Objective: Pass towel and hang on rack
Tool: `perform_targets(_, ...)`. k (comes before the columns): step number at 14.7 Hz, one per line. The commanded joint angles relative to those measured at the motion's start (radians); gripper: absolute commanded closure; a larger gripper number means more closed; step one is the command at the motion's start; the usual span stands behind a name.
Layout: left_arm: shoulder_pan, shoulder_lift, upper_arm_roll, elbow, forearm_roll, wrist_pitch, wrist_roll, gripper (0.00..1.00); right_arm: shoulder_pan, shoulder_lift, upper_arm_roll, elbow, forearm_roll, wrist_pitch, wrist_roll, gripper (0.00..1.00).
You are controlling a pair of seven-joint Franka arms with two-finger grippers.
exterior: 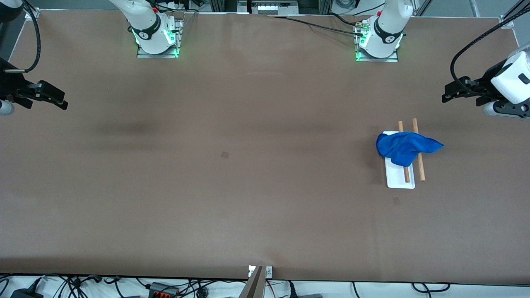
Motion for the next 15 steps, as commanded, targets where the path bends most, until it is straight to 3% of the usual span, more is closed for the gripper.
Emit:
perform_targets(1, -0.018, 0.029, 0.012, 0.053, 0.017, -0.045, -0.034, 0.00, -0.011, -0.006, 0.007, 0.009, 0.001, -0.006, -0.003, 0.00)
perform_targets(15, -0.026, 0.027, 0.014, 0.050, 0.015, -0.043, -0.024, 0.00, -0.009, -0.005, 0.009, 0.009, 0.004, 0.000, 0.000, 0.00)
